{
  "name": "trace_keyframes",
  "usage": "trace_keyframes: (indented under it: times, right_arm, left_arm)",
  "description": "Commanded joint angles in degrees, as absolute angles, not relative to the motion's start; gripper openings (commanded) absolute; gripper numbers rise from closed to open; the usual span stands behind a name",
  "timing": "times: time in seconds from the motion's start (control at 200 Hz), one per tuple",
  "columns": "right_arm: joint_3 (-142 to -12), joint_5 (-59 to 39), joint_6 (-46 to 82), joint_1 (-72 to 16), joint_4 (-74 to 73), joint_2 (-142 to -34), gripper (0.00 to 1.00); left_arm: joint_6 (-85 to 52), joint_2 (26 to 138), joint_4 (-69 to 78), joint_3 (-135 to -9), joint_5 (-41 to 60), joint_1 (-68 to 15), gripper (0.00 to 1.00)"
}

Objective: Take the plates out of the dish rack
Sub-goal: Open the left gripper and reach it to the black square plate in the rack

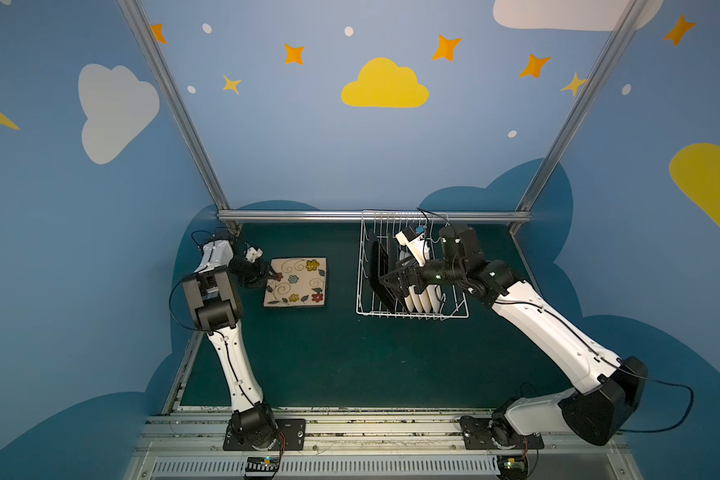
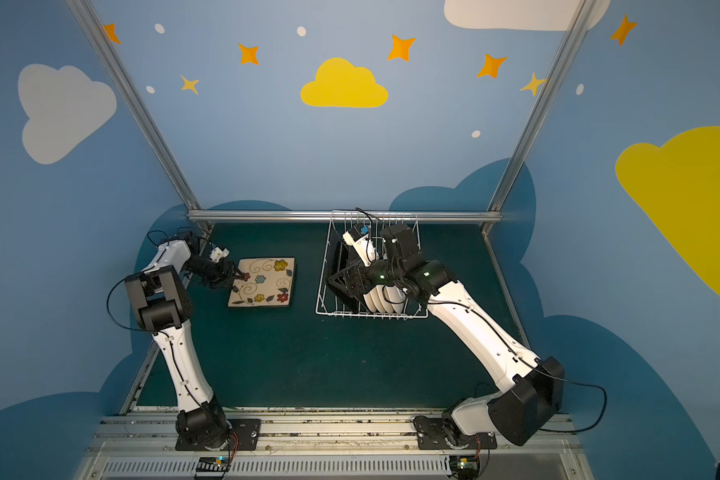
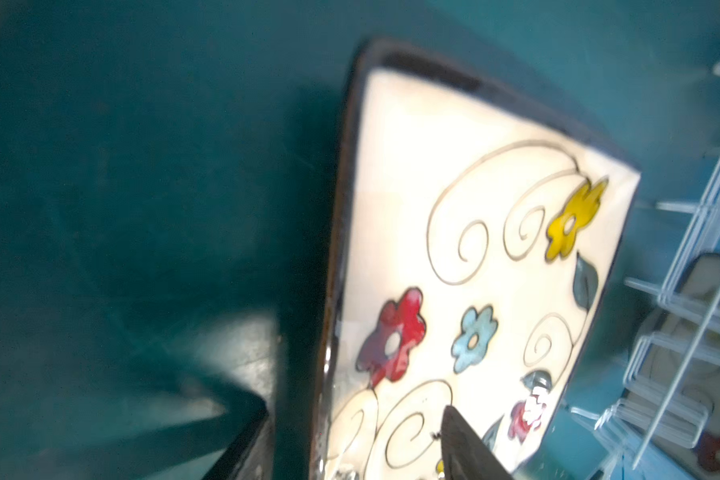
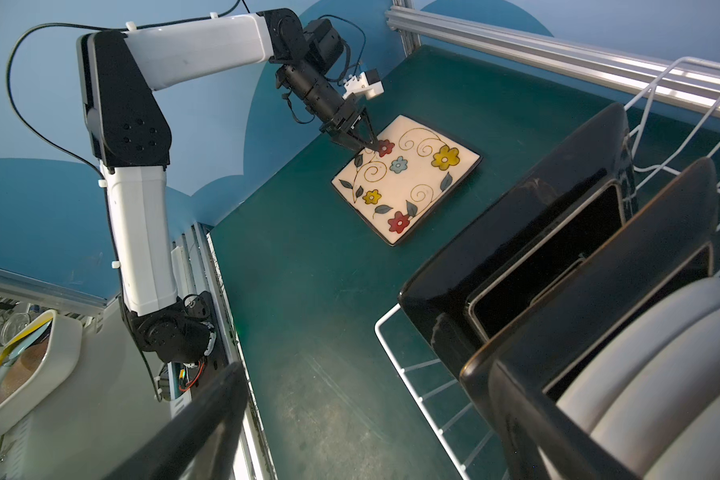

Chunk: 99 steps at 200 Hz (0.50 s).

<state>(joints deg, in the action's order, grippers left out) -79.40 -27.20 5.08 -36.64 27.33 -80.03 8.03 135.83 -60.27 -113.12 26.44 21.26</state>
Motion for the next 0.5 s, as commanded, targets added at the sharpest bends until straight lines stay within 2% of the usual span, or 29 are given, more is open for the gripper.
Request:
trace_keyframes:
  times: [0.0, 0.315, 0.491]
  right_arm:
    - [-81.2, -23.7, 4.5, -37.2, 28.3, -79.6, 0.9]
    - [-81.9, -18.2, 3.9, -37.3, 30.5, -78.3, 0.92]
    - [-81.7, -16.2, 4.3, -37.4, 32.2, -76.9, 0.92]
  left_arm:
    - [6.7, 131.2, -59.8, -112.9, 24.3, 21.3, 0.76]
    - [0.0, 113.4, -47.9, -101.8, 28.1, 20.2, 0.97]
    - [-2.1, 104.4, -48.4, -99.8, 28.7, 17.3, 0.99]
